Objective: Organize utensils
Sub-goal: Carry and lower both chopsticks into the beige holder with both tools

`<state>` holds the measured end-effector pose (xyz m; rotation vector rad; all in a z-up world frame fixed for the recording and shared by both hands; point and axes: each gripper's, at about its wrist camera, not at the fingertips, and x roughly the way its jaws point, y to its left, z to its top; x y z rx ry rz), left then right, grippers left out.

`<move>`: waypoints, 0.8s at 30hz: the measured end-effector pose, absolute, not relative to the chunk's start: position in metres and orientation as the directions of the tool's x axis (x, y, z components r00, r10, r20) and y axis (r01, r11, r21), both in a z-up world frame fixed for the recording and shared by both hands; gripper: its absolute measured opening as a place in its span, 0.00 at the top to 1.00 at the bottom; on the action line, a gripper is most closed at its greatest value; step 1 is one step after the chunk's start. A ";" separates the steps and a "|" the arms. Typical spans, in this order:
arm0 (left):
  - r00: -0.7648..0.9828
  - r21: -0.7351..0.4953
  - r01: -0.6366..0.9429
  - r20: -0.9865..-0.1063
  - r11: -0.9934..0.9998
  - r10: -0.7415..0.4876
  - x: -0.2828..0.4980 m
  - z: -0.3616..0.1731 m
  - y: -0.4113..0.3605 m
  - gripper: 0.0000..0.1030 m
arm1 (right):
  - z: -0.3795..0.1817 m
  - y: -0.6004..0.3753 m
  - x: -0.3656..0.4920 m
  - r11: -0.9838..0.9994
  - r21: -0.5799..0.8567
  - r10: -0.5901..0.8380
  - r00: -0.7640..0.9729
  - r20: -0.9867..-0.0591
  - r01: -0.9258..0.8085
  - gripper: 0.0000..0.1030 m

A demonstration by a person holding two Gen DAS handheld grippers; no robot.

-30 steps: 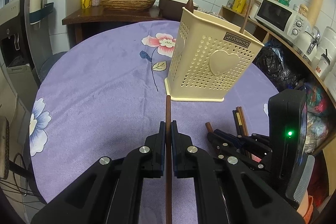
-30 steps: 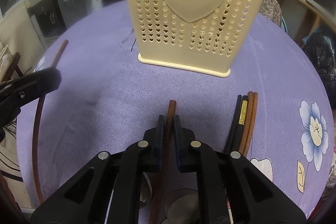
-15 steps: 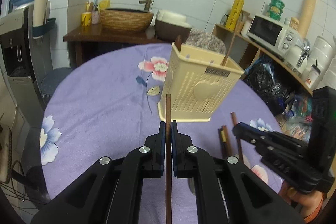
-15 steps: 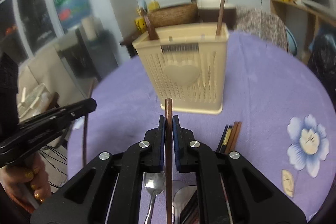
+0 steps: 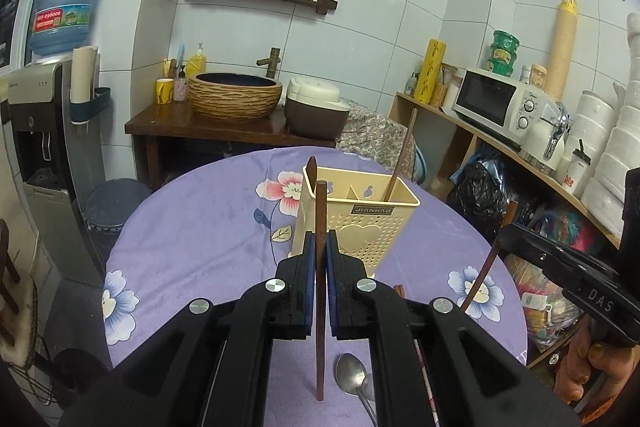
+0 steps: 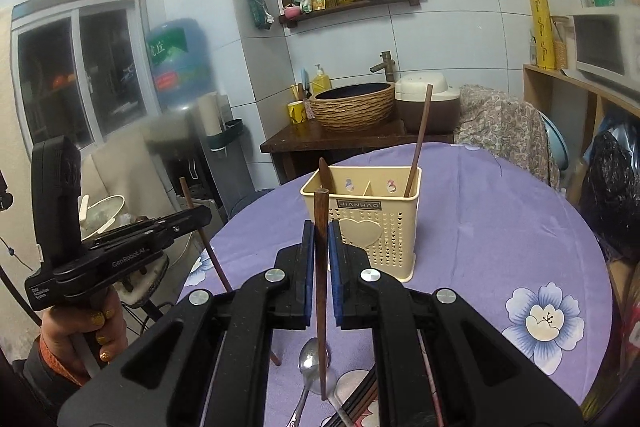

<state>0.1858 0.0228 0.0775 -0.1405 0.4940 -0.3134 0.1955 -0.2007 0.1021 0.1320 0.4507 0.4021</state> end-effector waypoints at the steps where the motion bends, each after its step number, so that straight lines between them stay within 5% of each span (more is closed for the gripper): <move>1: 0.834 -0.205 0.261 -0.444 0.943 -0.327 0.185 0.077 0.023 0.94 | 0.103 -0.201 0.195 0.913 0.210 0.407 0.823 -0.396 -0.350 0.92; 17: 0.821 -0.224 0.286 -0.444 0.932 -0.358 0.191 0.086 0.024 0.94 | 0.117 -0.202 0.195 0.902 0.206 0.430 0.822 -0.374 -0.378 0.92; 24: 0.803 -0.258 0.362 -0.401 0.896 -0.440 0.207 0.143 0.027 0.94 | 0.175 -0.208 0.226 0.895 0.200 0.446 0.830 -0.337 -0.399 0.92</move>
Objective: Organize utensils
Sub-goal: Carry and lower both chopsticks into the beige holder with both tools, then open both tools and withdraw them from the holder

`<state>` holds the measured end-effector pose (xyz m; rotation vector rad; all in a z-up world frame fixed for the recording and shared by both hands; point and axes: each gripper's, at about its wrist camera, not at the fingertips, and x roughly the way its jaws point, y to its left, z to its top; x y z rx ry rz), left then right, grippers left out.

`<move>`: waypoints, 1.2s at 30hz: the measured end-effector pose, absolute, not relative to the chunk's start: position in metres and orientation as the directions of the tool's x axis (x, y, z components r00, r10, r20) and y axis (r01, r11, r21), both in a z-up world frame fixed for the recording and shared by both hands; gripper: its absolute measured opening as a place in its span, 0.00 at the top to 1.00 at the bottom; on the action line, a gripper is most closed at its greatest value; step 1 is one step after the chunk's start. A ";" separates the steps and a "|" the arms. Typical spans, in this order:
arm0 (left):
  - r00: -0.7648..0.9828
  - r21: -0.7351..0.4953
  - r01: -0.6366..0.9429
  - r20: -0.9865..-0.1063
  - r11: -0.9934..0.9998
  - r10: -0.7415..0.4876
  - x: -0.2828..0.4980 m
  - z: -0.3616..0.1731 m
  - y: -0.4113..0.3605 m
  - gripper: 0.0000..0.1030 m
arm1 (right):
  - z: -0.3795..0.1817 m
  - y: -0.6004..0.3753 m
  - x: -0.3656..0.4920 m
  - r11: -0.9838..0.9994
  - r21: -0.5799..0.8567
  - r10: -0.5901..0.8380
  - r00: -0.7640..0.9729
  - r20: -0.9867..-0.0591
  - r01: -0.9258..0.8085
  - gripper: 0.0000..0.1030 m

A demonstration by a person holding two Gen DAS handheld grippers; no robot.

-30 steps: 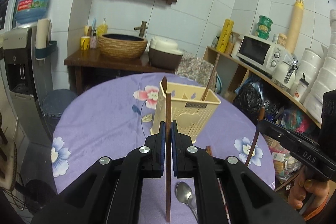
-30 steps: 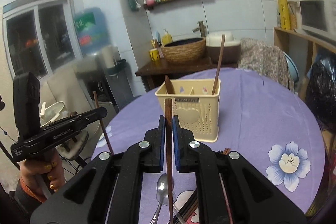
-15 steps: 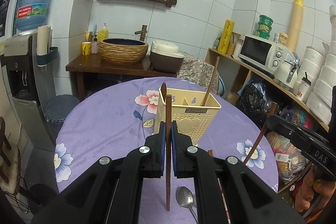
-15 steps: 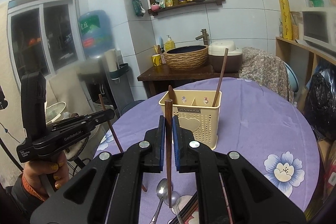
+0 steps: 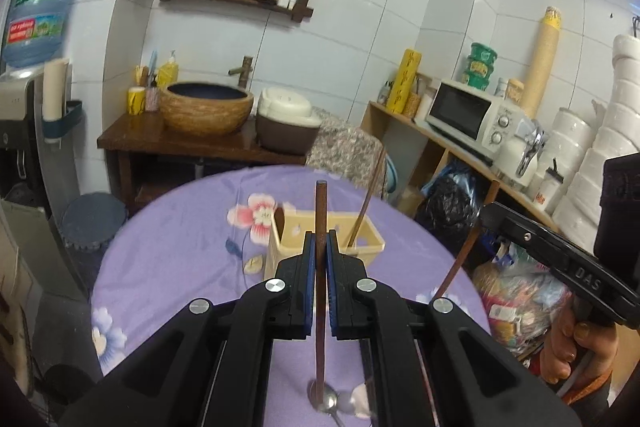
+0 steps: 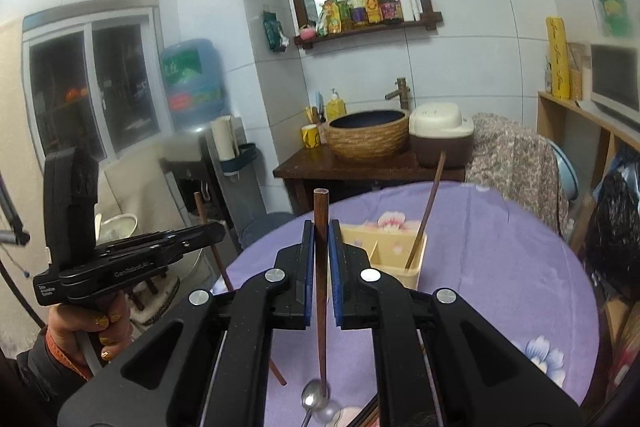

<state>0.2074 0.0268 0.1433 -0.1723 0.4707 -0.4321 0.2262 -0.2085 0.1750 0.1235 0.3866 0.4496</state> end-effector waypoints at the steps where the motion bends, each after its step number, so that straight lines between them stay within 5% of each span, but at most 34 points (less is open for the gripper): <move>1: 0.808 -0.254 0.368 -0.388 0.894 -0.443 0.211 0.155 0.026 0.94 | 0.184 -0.210 0.231 0.896 0.198 0.443 0.833 -0.331 -0.398 0.92; 7: 0.859 -0.255 0.354 -0.292 0.900 -0.420 0.252 0.222 0.009 0.94 | 0.263 -0.217 0.269 0.933 0.151 0.356 0.906 -0.230 -0.328 0.92; 12: 0.915 -0.168 0.263 -0.270 0.950 -0.301 0.289 0.230 -0.016 0.94 | 0.276 -0.220 0.302 0.952 0.147 0.292 0.936 -0.195 -0.267 0.92; 25: 0.880 -0.114 0.211 -0.410 0.971 -0.240 0.326 0.130 -0.033 0.94 | 0.140 -0.214 0.358 0.977 0.144 0.202 0.906 -0.372 -0.159 0.92; 32: 0.857 -0.111 0.189 -0.467 0.976 -0.219 0.336 0.103 -0.026 0.94 | 0.124 -0.220 0.361 0.977 0.156 0.198 0.898 -0.393 -0.147 0.92; 33: 0.856 -0.113 0.185 -0.469 0.976 -0.217 0.336 0.103 -0.025 0.91 | 0.124 -0.221 0.361 0.977 0.158 0.196 0.898 -0.393 -0.144 0.92; 35: 0.853 -0.112 0.184 -0.475 0.977 -0.215 0.335 0.103 -0.024 0.69 | 0.123 -0.222 0.359 0.976 0.159 0.200 0.897 -0.395 -0.147 0.90; 36: 0.855 -0.110 0.185 -0.472 0.977 -0.215 0.333 0.104 -0.024 0.47 | 0.122 -0.222 0.356 0.977 0.156 0.198 0.897 -0.394 -0.147 0.88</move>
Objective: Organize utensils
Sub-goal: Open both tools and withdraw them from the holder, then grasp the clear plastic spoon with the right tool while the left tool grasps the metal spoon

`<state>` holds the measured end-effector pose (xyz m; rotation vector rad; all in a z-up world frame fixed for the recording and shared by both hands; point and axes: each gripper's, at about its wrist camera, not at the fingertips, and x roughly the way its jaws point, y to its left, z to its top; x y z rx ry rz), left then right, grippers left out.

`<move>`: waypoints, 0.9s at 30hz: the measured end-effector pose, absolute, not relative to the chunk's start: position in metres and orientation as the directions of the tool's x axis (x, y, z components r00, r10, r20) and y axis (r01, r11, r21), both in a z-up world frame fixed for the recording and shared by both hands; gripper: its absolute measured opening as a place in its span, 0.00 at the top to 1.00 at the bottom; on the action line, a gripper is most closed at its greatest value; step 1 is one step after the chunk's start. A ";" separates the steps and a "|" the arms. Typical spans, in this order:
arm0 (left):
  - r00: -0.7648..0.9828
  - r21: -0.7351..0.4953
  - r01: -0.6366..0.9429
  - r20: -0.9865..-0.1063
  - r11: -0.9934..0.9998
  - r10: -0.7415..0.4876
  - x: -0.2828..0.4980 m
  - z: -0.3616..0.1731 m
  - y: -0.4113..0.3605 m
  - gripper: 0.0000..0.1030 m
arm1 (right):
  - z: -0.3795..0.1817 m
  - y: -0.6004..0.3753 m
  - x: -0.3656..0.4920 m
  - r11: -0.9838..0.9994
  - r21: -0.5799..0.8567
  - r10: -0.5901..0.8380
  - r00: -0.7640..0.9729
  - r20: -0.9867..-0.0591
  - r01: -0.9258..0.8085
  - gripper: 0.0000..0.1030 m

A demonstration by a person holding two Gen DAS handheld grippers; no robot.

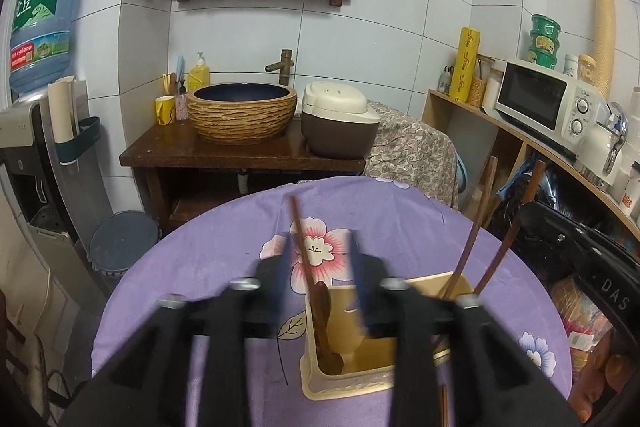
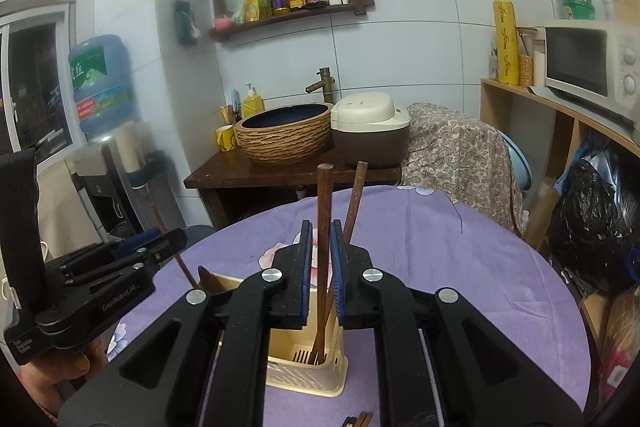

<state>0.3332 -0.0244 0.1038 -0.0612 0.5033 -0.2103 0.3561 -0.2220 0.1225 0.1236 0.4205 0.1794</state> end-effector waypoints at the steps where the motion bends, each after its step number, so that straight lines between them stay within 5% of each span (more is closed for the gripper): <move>1: 0.863 -0.108 0.183 -0.458 0.977 -0.212 0.329 0.106 -0.023 0.39 | 0.123 -0.222 0.354 0.977 0.153 0.196 0.899 -0.391 -0.147 0.86; 3: 0.875 -0.099 0.184 -0.436 0.978 -0.209 0.318 0.109 -0.022 0.36 | 0.124 -0.224 0.346 0.978 0.151 0.193 0.906 -0.377 -0.146 0.55; 4: 0.871 -0.095 0.191 -0.442 0.977 -0.213 0.313 0.110 -0.022 0.32 | 0.123 -0.226 0.342 0.978 0.154 0.190 0.909 -0.371 -0.141 0.49; 9: 0.860 -0.076 0.193 -0.466 0.978 -0.206 0.276 0.096 -0.017 0.16 | 0.112 -0.231 0.308 0.972 0.166 0.220 0.898 -0.381 -0.168 0.38; 21: 0.745 -0.012 0.231 -0.640 0.973 -0.185 0.199 -0.006 -0.011 0.13 | -0.002 -0.221 0.237 0.990 0.013 0.115 0.768 -0.630 -0.138 0.30; 27: 0.717 -0.049 0.174 -0.678 0.984 -0.160 0.184 -0.031 0.010 0.22 | -0.031 -0.202 0.211 0.923 0.112 0.343 0.657 -0.672 -0.367 0.32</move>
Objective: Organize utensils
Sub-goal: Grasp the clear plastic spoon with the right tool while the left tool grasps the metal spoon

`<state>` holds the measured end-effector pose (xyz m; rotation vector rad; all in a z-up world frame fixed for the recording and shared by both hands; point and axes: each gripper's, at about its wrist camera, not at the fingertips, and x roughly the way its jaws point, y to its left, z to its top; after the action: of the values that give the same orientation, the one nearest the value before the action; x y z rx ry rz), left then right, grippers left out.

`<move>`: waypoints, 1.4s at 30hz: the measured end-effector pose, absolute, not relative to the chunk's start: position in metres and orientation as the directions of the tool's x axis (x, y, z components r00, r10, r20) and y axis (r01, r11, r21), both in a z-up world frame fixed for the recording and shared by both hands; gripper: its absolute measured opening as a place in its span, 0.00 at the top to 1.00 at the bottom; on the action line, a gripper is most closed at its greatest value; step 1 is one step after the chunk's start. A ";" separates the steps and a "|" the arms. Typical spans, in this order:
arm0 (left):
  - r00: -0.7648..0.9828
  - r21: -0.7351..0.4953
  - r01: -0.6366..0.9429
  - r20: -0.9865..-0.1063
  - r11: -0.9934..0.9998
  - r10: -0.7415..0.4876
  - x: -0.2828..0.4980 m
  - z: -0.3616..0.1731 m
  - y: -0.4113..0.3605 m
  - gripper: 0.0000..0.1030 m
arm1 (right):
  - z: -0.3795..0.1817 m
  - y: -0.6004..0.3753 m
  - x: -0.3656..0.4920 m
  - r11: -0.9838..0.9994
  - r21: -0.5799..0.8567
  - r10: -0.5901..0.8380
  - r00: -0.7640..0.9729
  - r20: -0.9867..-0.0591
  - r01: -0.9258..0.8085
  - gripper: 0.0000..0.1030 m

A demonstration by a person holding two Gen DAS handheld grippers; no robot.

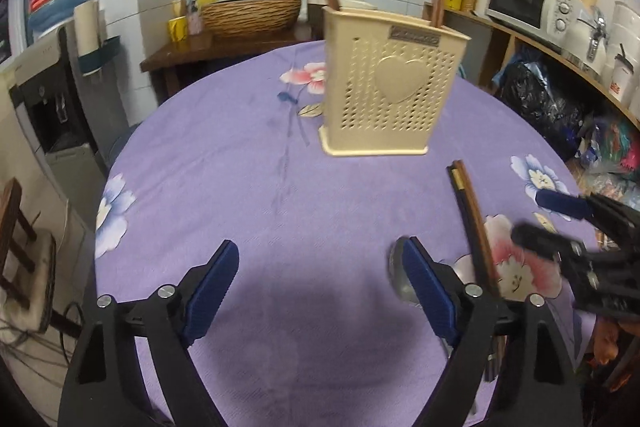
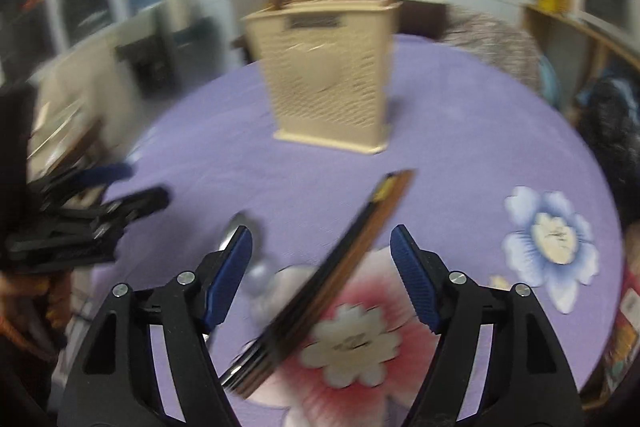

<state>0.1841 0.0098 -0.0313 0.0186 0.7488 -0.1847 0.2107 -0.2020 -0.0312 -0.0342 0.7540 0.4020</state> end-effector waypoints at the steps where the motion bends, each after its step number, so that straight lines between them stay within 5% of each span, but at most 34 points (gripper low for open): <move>1: 0.720 -0.047 0.157 -0.678 0.987 -0.147 0.182 -0.033 0.014 0.23 | -0.033 -0.196 0.207 0.908 0.107 0.365 0.640 -0.676 -0.405 0.34; 6: 0.713 -0.073 0.118 -0.688 0.990 -0.136 0.171 -0.038 0.032 0.23 | -0.052 -0.170 0.200 0.823 0.041 0.410 0.542 -0.734 -0.567 0.51; 17: 0.704 -0.103 0.129 -0.692 0.986 -0.164 0.158 -0.039 0.033 0.23 | -0.079 -0.147 0.225 0.782 -0.044 0.320 0.462 -0.827 -0.621 0.54; 28: 0.694 -0.115 0.143 -0.697 0.983 -0.182 0.155 -0.041 0.026 0.23 | -0.082 -0.146 0.233 0.792 0.025 0.359 0.432 -0.827 -0.610 0.64; 42: 0.638 -0.103 0.224 -0.736 0.969 -0.226 0.169 -0.053 -0.032 0.27 | 0.014 -0.214 0.188 0.913 0.123 0.378 0.692 -0.614 -0.389 0.64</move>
<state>0.1692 -0.0315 -0.0531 -0.0018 0.8401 -0.2570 0.1877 -0.2141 0.0140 -0.0170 0.6823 0.4289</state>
